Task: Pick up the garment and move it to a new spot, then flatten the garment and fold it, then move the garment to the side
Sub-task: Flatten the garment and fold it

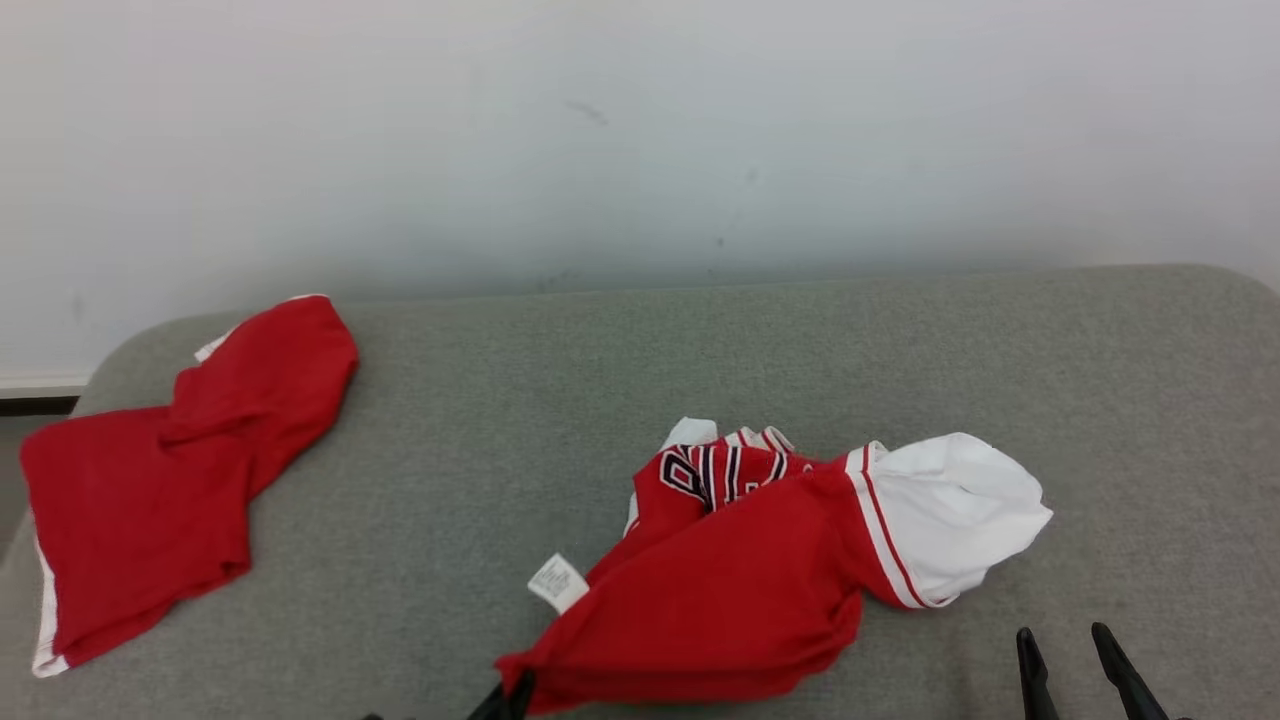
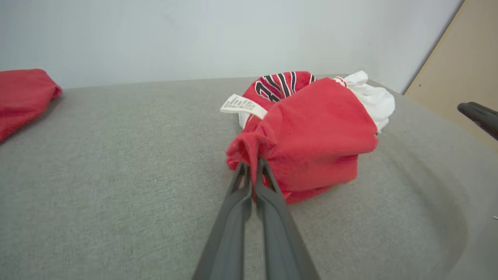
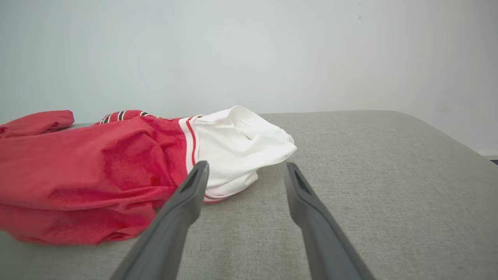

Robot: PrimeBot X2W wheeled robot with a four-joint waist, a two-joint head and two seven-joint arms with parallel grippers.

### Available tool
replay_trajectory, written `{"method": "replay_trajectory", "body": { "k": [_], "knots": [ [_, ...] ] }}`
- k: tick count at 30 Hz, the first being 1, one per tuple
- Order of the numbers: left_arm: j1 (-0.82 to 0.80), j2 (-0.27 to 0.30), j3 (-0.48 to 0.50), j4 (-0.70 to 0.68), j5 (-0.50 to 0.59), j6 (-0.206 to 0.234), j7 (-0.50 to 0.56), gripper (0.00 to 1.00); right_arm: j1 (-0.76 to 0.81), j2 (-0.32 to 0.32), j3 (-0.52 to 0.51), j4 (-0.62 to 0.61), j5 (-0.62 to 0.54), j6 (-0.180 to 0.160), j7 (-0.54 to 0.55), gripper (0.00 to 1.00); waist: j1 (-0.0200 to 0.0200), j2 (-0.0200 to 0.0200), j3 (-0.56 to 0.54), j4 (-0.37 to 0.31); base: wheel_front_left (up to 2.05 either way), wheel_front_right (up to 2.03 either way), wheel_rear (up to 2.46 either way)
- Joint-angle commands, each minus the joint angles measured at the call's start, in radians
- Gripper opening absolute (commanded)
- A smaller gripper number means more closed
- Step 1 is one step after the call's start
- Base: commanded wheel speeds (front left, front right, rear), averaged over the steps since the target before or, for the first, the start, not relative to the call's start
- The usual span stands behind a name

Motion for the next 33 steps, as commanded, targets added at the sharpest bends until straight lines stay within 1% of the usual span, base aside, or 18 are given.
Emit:
{"method": "replay_trajectory", "body": {
  "k": [1,4,7,9,12,15,17,18,20,25,26,27,28,29,33],
  "knots": [
    [0.043,0.02,0.009,-0.014,-0.001,0.015,-0.007,0.0,0.019,-0.004,-0.006,0.005,-0.01,-0.002,-0.003,1.0,0.0001,0.0,-0.026,0.04,0.0,0.0,0.0],
    [0.112,0.03,0.032,-0.031,-0.017,0.035,-0.011,0.0,0.024,-0.007,-0.011,0.01,-0.013,-0.002,-0.003,1.0,0.0001,0.0,-0.04,0.062,0.0,0.0,0.0],
    [0.169,0.036,0.057,-0.04,-0.019,0.043,-0.017,0.0,0.031,-0.008,-0.013,0.017,-0.012,-0.002,-0.003,1.0,0.0001,0.0,-0.054,0.074,0.0,0.0,0.0],
    [0.206,0.031,0.079,-0.042,-0.015,0.043,-0.017,0.0,0.035,-0.007,-0.014,0.019,-0.012,-0.002,-0.003,1.0,0.0001,0.0,-0.061,0.078,0.0,0.0,0.0],
    [0.259,0.016,0.124,-0.037,0.012,0.023,-0.017,0.0,0.039,-0.007,-0.016,0.02,-0.012,-0.002,-0.003,1.0,0.0001,0.0,-0.069,0.082,0.0,0.0,0.0],
    [0.313,-0.006,0.174,-0.012,0.038,-0.012,-0.017,0.0,0.04,-0.006,-0.013,0.018,-0.011,-0.002,-0.003,1.0,0.0001,0.0,-0.073,0.082,0.0,0.0,0.0],
    [0.336,-0.037,0.211,0.001,0.047,-0.043,-0.017,0.0,0.041,-0.006,-0.013,0.016,-0.008,-0.002,-0.003,1.0,0.0001,0.0,-0.075,0.08,0.0,0.0,0.0],
    [0.355,-0.041,0.223,0.016,0.065,-0.059,-0.016,0.0,0.043,-0.006,-0.013,0.016,-0.008,-0.002,-0.003,1.0,0.0001,0.0,-0.076,0.078,0.0,0.0,0.0],
    [0.383,-0.071,0.259,0.033,0.079,-0.09,-0.017,0.0,0.049,-0.006,-0.017,0.016,-0.008,-0.002,-0.003,1.0,0.0001,0.0,-0.078,0.074,0.0,0.0,0.0],
    [0.431,-0.122,0.326,0.094,0.12,-0.175,-0.017,0.0,0.058,-0.005,-0.027,0.014,-0.013,-0.002,-0.003,1.0,0.0001,0.0,-0.074,0.069,0.0,0.0,0.0],
    [0.431,-0.134,0.343,0.101,0.131,-0.185,-0.017,0.28,0.058,-0.005,-0.028,0.014,-0.014,-0.002,-0.003,1.0,0.0001,0.0,-0.072,0.07,0.0,0.0,0.0],
    [0.431,-0.134,0.343,0.101,0.131,-0.185,-0.017,0.28,0.058,-0.005,-0.028,0.014,-0.014,-0.002,-0.003,1.0,0.0001,0.0,-0.072,0.07,0.0,0.0,0.0],
    [0.431,-0.142,0.361,0.107,0.139,-0.193,-0.017,0.58,0.058,-0.006,-0.029,0.013,-0.015,-0.002,-0.003,1.0,0.0001,0.0,-0.071,0.07,0.0,0.0,0.0],
    [0.435,-0.152,0.385,0.114,0.146,-0.199,-0.017,1.0,0.058,-0.006,-0.03,0.012,-0.015,-0.002,-0.003,1.0,0.0001,0.0,-0.069,0.07,0.0,0.0,0.0],
    [0.439,-0.173,0.473,0.137,0.175,-0.196,-0.017,1.0,0.059,-0.007,-0.033,0.009,-0.019,-0.002,-0.003,1.0,0.0001,0.0,-0.064,0.071,0.0,0.0,0.0]
  ]
}}
